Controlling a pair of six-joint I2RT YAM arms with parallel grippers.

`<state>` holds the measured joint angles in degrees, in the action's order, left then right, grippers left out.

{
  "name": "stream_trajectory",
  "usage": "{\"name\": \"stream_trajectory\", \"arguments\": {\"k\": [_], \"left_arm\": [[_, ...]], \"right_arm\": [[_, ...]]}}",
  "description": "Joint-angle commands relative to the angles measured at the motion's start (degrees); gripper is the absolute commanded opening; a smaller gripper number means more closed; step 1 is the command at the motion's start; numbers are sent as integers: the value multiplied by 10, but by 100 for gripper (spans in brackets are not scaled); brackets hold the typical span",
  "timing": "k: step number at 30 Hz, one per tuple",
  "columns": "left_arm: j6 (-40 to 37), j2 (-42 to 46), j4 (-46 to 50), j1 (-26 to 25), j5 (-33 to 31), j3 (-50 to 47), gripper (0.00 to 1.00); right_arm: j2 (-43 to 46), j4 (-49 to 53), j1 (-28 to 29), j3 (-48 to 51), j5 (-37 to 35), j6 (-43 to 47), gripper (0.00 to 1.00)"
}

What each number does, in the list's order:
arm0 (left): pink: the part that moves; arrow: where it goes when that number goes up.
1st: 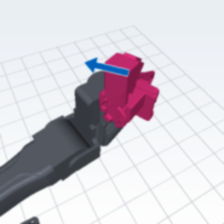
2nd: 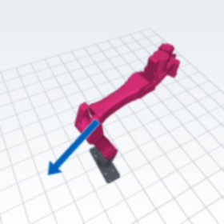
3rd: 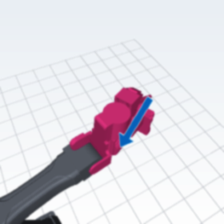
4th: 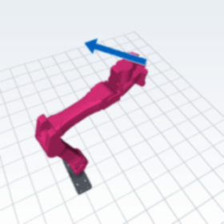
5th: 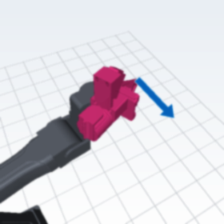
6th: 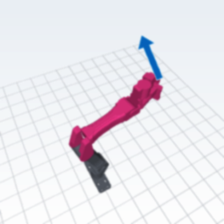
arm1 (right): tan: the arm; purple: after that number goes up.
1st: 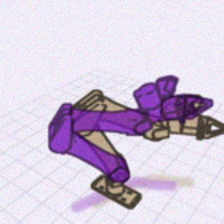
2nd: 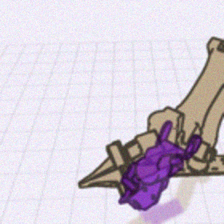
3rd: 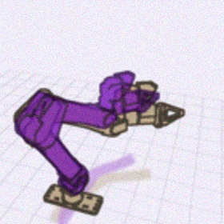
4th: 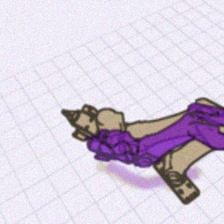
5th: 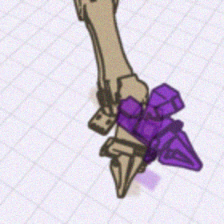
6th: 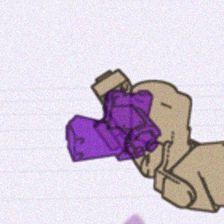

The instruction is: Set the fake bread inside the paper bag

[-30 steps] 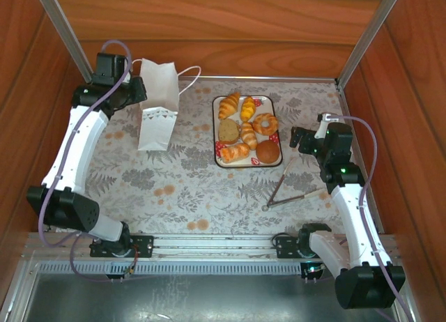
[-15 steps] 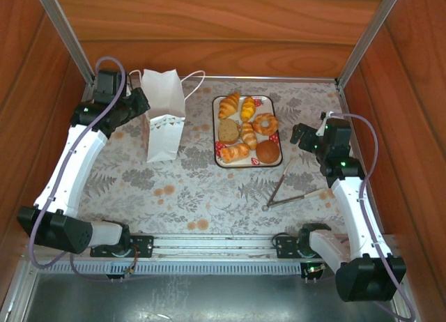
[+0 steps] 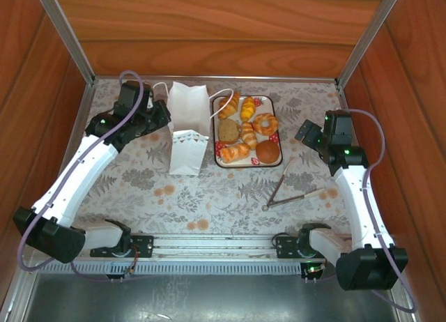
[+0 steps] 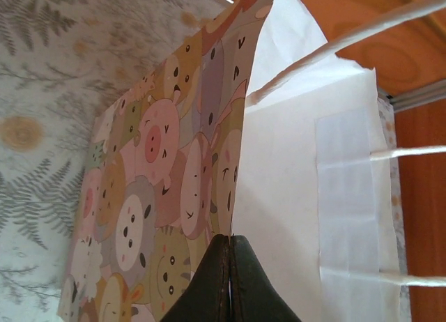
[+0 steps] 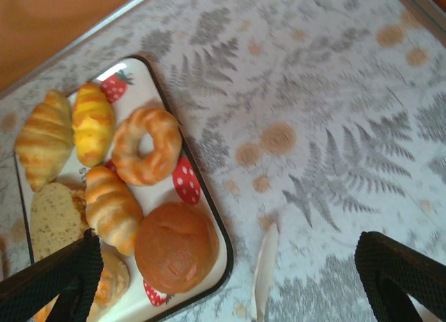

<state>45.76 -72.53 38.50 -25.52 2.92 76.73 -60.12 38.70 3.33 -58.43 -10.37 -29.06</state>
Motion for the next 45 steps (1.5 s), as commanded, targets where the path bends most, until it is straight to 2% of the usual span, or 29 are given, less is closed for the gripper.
{"name": "stream_trajectory", "arguments": {"k": [1,6,12,20,28,34,45], "left_arm": [[22,9,-35,-9,4,-23,0],[27,25,-71,-10,-9,-69,0],[20,48,-79,-10,-30,-97,0],[20,84,-79,-10,-49,-118,0],[17,89,-79,-10,-59,-124,0],[15,87,-79,-10,-58,-122,0],[11,94,-79,-10,-66,-126,0]], "right_arm": [[-20,132,4,-24,-28,-91,100],[-12,190,37,6,-6,-205,100],[-35,255,115,44,-5,-341,100],[-67,253,211,112,-5,-488,100],[-80,213,236,154,-4,-544,100],[-99,141,240,175,-7,-551,100],[-147,140,244,180,-26,-584,100]]}}
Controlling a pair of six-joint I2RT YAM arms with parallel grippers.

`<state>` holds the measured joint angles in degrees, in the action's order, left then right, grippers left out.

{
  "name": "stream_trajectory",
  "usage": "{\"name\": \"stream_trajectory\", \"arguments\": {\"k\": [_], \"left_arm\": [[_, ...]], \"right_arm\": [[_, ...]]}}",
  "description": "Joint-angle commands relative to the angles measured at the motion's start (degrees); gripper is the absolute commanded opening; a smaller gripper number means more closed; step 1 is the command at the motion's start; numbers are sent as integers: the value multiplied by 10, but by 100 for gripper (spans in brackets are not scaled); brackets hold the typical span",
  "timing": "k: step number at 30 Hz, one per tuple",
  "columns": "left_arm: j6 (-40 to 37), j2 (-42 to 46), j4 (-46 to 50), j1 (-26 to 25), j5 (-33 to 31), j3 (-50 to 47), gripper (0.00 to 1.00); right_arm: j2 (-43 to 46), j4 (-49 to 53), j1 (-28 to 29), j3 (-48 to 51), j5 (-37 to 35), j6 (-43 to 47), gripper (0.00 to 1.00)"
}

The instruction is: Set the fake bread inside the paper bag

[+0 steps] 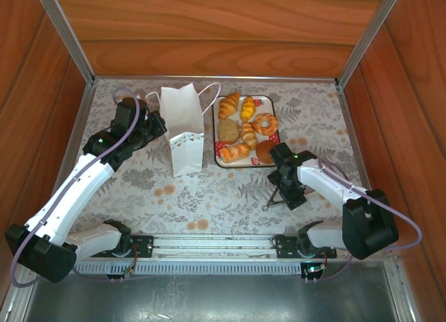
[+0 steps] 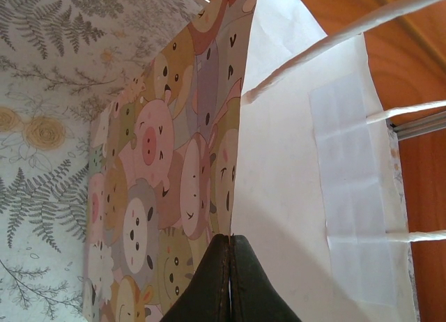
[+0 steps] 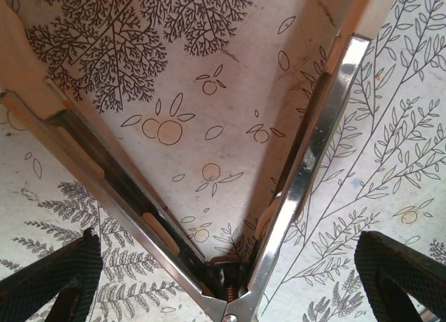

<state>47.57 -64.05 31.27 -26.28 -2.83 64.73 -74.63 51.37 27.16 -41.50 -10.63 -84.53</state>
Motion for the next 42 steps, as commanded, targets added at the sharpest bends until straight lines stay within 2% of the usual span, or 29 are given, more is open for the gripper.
{"name": "stream_trajectory", "arguments": {"k": [1,17,32,42], "left_arm": [[-7,8,-7,-3,-9,-5,0],[-7,-8,-6,-3,-5,5,0],[-9,-15,-7,-3,-5,8,0],[-10,-5,-7,-3,-10,5,0]], "right_arm": [[-1,11,6,13,-28,-31,100],[-52,-69,1,17,-79,-2,100],[-80,-84,-9,19,-64,8,100],[-101,-121,-9,54,-11,-27,80]]}}
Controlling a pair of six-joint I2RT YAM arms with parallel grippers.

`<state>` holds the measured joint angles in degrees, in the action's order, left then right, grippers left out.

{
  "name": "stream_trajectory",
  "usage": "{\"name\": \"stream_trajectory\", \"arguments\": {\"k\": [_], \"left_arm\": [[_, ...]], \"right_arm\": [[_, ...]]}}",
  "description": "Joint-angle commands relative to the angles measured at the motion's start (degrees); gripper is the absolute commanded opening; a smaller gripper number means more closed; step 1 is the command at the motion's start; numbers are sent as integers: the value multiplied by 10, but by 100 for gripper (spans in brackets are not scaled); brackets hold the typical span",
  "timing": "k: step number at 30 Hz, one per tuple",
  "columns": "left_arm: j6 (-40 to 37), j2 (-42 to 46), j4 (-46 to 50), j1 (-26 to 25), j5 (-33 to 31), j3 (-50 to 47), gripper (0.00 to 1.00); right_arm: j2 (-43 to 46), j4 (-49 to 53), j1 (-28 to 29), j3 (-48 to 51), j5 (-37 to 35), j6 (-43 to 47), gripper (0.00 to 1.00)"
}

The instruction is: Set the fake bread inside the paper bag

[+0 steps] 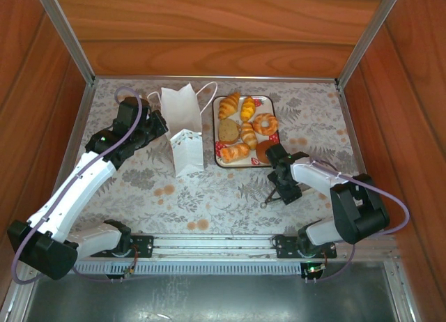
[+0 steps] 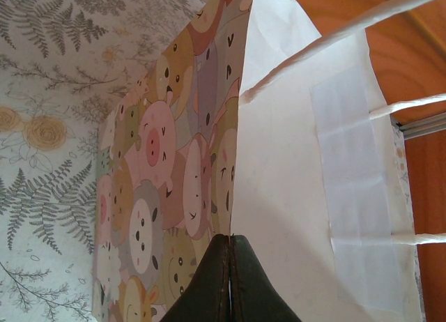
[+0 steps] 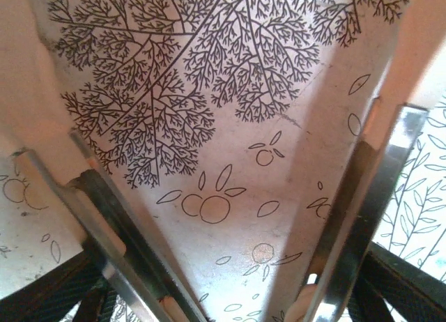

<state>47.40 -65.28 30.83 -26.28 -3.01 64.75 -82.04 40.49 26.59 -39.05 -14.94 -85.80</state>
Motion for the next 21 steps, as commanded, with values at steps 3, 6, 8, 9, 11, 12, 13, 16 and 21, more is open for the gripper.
{"name": "stream_trajectory", "arguments": {"k": [3,6,8,9,11,12,13,16,21], "left_arm": [[-9,9,-2,-3,-11,4,0],[-10,10,-2,-3,-11,4,0],[-11,11,-2,-2,-13,2,0],[-11,11,-2,-3,-13,2,0],[-13,11,-2,-2,-14,3,0],[-15,11,-2,-3,-14,3,0],[-15,11,-2,-3,-15,2,0],[-17,12,-2,-3,-16,1,0],[-20,11,-1,-3,-18,3,0]], "right_arm": [[-16,-3,-3,22,23,-7,77],[6,39,-3,-1,-14,9,76],[26,70,-3,-14,-44,19,75],[44,84,-3,-20,-61,27,75],[75,100,-3,-25,-82,44,72],[93,107,-3,-27,-92,56,71],[108,113,-3,-29,-101,65,69],[155,131,-4,-38,-120,97,65],[211,136,-12,-66,-141,180,62]]}}
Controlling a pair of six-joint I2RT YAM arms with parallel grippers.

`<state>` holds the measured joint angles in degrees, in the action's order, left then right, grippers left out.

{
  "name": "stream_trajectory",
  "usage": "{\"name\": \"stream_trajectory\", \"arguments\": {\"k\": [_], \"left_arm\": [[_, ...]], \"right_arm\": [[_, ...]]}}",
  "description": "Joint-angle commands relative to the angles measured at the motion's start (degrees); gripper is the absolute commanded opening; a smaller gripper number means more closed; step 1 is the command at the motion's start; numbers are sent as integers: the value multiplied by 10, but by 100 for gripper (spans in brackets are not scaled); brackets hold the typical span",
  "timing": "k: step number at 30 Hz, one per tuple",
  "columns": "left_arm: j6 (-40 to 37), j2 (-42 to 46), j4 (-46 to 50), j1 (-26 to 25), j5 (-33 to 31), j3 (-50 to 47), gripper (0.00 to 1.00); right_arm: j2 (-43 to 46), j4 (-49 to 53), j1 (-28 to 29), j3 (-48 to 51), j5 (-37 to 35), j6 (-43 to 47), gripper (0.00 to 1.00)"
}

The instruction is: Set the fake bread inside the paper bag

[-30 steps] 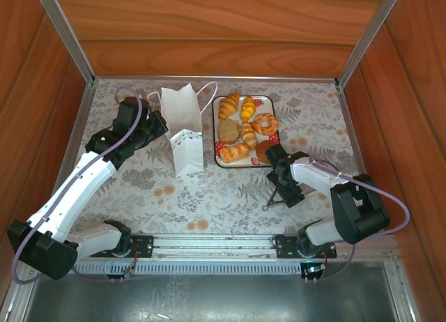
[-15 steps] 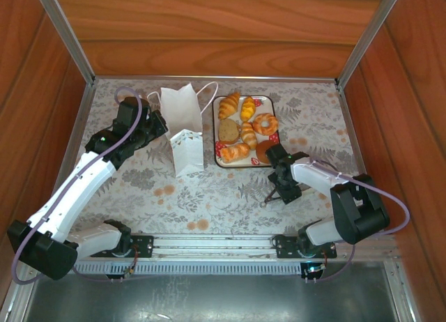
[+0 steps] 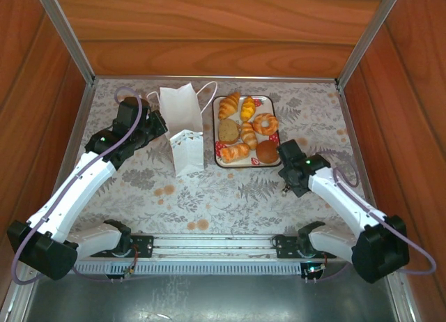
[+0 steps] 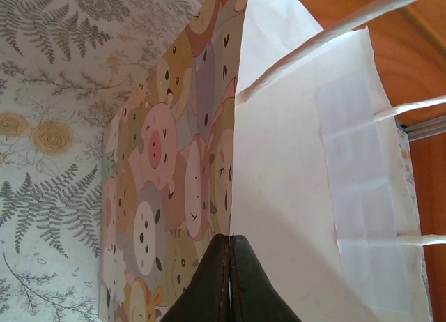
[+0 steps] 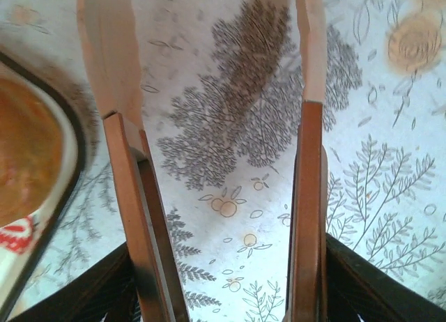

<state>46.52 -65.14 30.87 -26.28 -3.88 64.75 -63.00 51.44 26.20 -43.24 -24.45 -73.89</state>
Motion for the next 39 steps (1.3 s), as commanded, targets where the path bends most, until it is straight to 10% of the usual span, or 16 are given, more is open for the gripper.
{"name": "stream_trajectory", "arguments": {"k": [1,26,39], "left_arm": [[-11,10,-2,-3,-9,3,0],[-17,21,2,2,-22,-4,0],[-15,31,7,39,17,-10,45]], "right_arm": [[28,25,-11,-31,-47,77,62],[118,-91,-107,-151,183,572,65],[92,-97,-107,-185,290,686,61]]}}
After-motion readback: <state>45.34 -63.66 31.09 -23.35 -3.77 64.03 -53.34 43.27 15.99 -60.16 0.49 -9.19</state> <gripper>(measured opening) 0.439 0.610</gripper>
